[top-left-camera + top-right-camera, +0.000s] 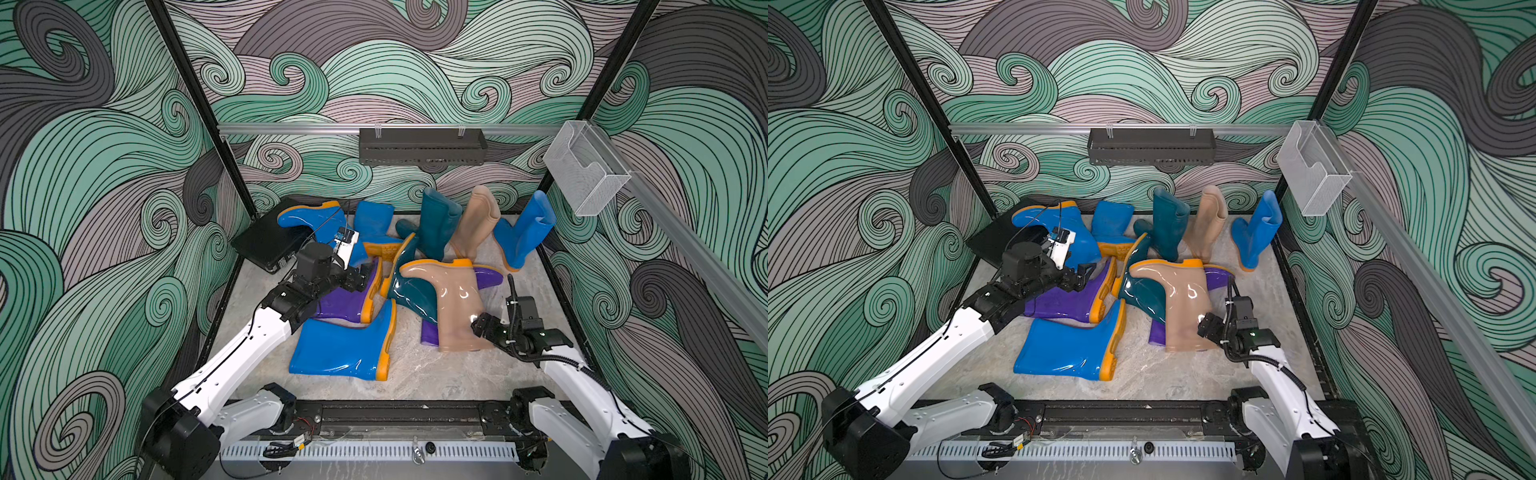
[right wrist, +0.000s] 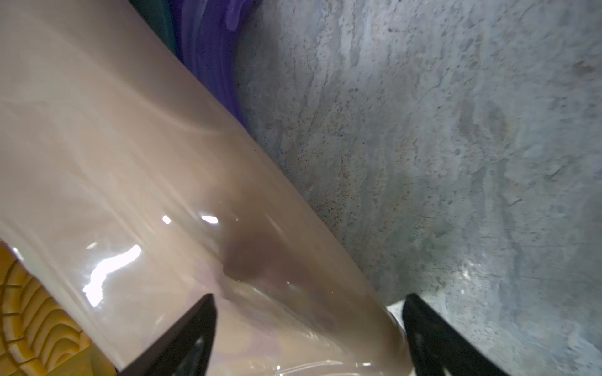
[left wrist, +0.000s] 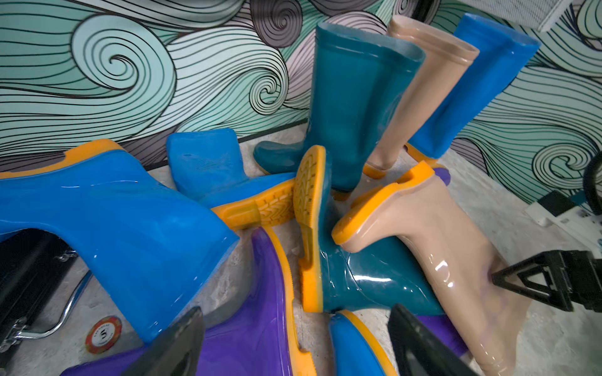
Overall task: Match and arrange rain boots in pairs
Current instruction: Pick up the rain boot from the rain pile shoes.
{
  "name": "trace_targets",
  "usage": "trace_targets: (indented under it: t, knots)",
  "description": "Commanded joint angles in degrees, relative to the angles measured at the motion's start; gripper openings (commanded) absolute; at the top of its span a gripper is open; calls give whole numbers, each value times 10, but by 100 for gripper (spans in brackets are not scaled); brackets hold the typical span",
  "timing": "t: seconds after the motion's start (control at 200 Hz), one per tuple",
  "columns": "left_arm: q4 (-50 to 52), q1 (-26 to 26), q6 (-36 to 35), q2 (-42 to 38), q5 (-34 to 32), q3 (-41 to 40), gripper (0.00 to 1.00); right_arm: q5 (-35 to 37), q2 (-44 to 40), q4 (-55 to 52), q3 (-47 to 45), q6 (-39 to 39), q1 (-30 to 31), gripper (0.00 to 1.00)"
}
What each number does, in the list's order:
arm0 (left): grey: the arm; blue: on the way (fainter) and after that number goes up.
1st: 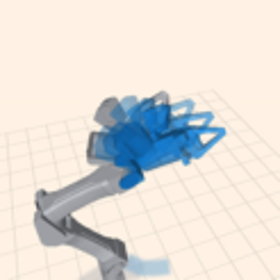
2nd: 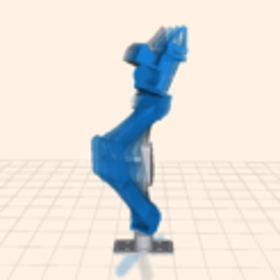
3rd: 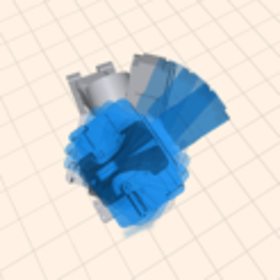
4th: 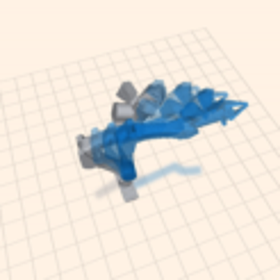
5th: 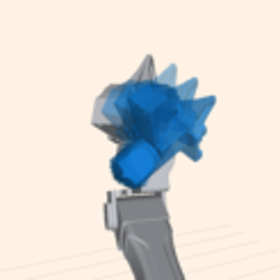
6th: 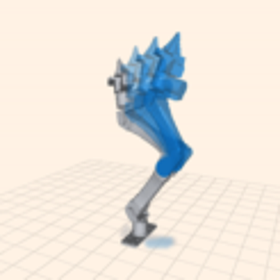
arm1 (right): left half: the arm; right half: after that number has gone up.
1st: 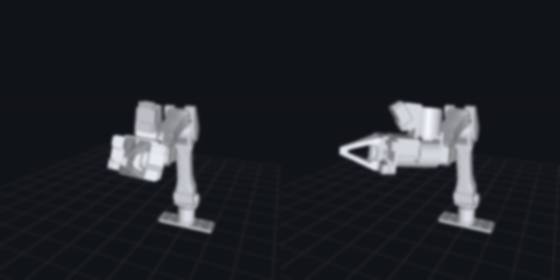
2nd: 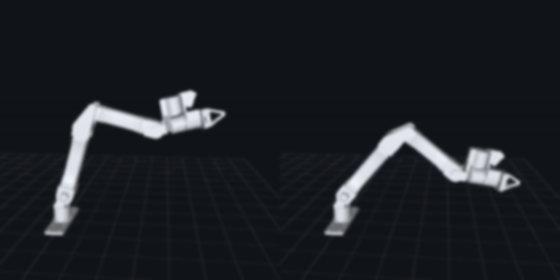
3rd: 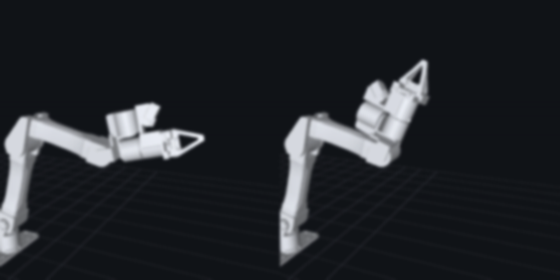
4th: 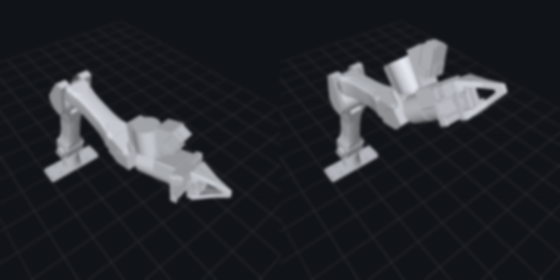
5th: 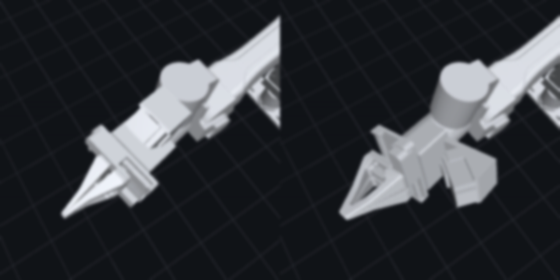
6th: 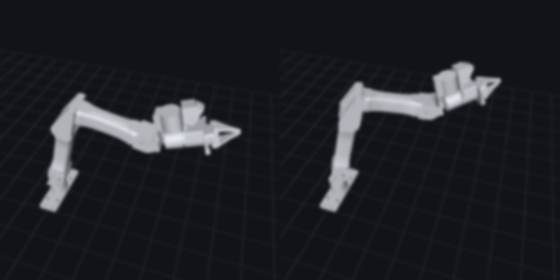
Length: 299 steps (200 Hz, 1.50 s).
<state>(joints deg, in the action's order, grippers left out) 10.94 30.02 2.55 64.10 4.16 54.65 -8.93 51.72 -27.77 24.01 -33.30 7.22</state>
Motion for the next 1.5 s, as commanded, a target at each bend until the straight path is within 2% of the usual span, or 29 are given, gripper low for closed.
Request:
trace_targets:
  t: [0.0, 0.1, 0.2, 0.295, 0.36, 0.535, 0.741, 0.906, 0.941, 1.101, 1.251, 1.386, 1.491]
  knots:
    - [0, 23, -25, 12, 1, 36, 89, -21, -19, 44, -7, -13, 3, 64]
    - [-3, 40, -36, 28, -2, 44, 89, -32, -67, 50, -9, -18, 4, 41]
    - [-4, 57, -50, 44, -5, 54, 89, -39, -124, 29, 8, -29, 4, 21]
    - [-5, 78, -76, 58, -6, 61, 89, -55, -156, 7, 32, -40, 4, 6]
    - [-3, 95, -103, 70, -4, 66, 89, -73, -156, -3, 45, -53, 4, 0]
    - [-9, 147, -205, 93, 25, 56, 89, -120, -102, -24, 110, -99, 4, 0]
    - [-69, 184, -340, 87, 104, -6, 90, -184, -46, 12, 191, -181, 4, 0]
    - [-66, 218, -415, 107, 104, -13, 96, -212, -21, 22, 222, -217, 4, 0]
    - [-74, 224, -425, 111, 103, -18, 99, -216, -19, 30, 223, -226, 4, 0]
    - [-164, 245, -443, 135, 84, -45, 99, -223, -10, 52, 236, -250, 3, 0]
    - [-214, 260, -455, 176, 91, -36, 99, -230, 3, 55, 256, -265, 1, 0]
    - [-248, 270, -449, 213, 99, -39, 99, -241, 7, 69, 266, -287, -2, 0]
    - [-307, 280, -441, 236, 72, -43, 99, -250, 9, 89, 264, -302, -2, 0]
